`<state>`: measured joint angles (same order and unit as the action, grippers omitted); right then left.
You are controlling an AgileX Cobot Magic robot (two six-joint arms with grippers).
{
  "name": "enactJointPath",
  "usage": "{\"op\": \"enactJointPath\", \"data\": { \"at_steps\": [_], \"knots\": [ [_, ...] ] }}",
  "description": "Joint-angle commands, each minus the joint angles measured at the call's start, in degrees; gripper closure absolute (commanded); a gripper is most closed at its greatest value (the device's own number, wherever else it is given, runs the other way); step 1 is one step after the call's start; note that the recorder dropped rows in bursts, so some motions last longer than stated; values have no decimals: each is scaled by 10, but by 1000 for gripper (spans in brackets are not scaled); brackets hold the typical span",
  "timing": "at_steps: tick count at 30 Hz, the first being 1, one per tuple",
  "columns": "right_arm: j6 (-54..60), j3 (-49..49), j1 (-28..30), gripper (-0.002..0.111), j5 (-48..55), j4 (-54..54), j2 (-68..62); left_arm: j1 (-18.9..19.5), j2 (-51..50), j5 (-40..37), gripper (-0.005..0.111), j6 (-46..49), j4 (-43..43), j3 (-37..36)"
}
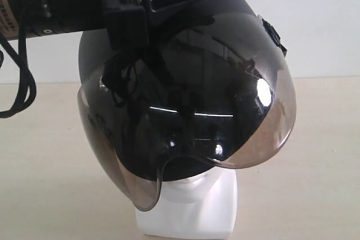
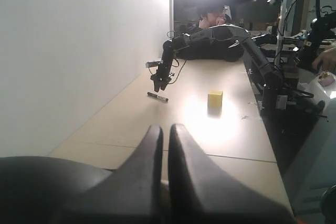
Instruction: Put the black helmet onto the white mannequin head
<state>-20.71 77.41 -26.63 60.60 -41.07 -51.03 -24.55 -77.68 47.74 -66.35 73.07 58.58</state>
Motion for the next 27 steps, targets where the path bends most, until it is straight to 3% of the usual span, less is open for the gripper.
{"op": "enactJointPath", "data": {
  "at_steps": [1,9,19,21,24,27],
  "knots": [
    [3,2,3,109,94,-22,-23,-1,-3,-11,102,-11,14,-1],
    [66,2,3,109,37,88,-64,-1,-3,-11,102,-37,12,-1],
    [128,2,4,109,-20,139,-180,-1,-3,-11,102,-62,13,-1],
    [158,2,20,109,-44,200,-194,-1,-3,-11,102,-62,13,-1],
    [283,2,66,109,-65,432,-182,-1,-3,-11,102,-72,15,-1],
    [346,2,92,109,-105,543,-162,-1,-3,-11,102,-74,16,-1]
  ]
}}
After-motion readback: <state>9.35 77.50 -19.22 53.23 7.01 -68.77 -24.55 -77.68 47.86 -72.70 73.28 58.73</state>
